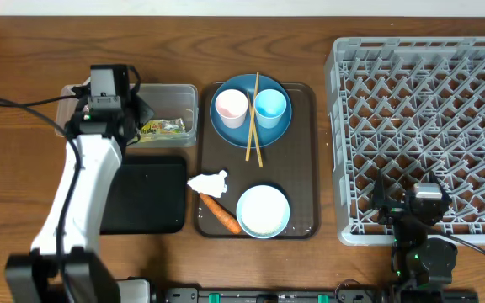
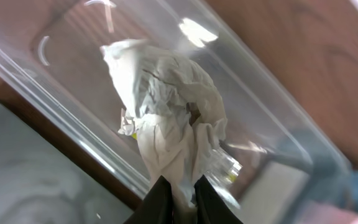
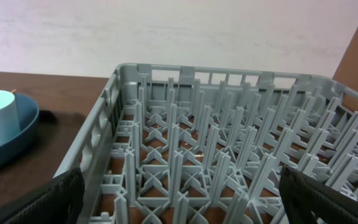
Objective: Sort waste into correct bins and load items into the dishwasher rack
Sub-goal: 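Carry the tissue with the left gripper into the clear bin and release, then reach the left gripper back to the remaining tissue and grasp it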
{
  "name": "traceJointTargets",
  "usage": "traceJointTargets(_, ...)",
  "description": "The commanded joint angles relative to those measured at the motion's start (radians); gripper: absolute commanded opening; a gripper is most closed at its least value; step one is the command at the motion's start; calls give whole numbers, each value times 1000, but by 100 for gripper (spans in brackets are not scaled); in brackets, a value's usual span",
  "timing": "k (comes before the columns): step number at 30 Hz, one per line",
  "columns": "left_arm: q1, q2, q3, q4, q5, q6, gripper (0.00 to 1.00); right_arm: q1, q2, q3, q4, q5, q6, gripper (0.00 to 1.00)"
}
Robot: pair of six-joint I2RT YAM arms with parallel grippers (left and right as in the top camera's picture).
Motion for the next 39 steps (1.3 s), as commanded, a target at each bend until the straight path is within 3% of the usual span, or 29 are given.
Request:
traceJointTargets(1, 34, 55, 21, 24, -20, 13, 14, -2, 0, -2, -3, 6, 16, 99)
traceJointTargets(3, 50, 63, 21, 35, -20, 13, 17, -2, 0, -2, -3, 7, 16, 99)
traceJointTargets(8, 75, 27, 21, 80, -15, 13, 60, -2, 0, -2, -4, 7, 16, 99)
traceJointTargets(11, 75, -19, 21, 94, -15, 13, 73, -2, 0, -2, -3, 7, 16, 99)
traceJointTargets(19, 47, -211, 21, 2, 161, 12, 73, -2, 0, -2, -3, 7, 16, 99)
traceJointTargets(25, -62, -335, 21, -265, 188, 8, 73, -2, 0, -2, -3, 7, 16, 99)
traceJointTargets(31, -214, -345, 21, -502, 187, 8, 73, -2, 0, -2, -3, 6, 16, 99)
traceJointTargets(39, -371, -288, -26, -508, 186, -25, 73, -2, 0, -2, -3, 7, 16, 99)
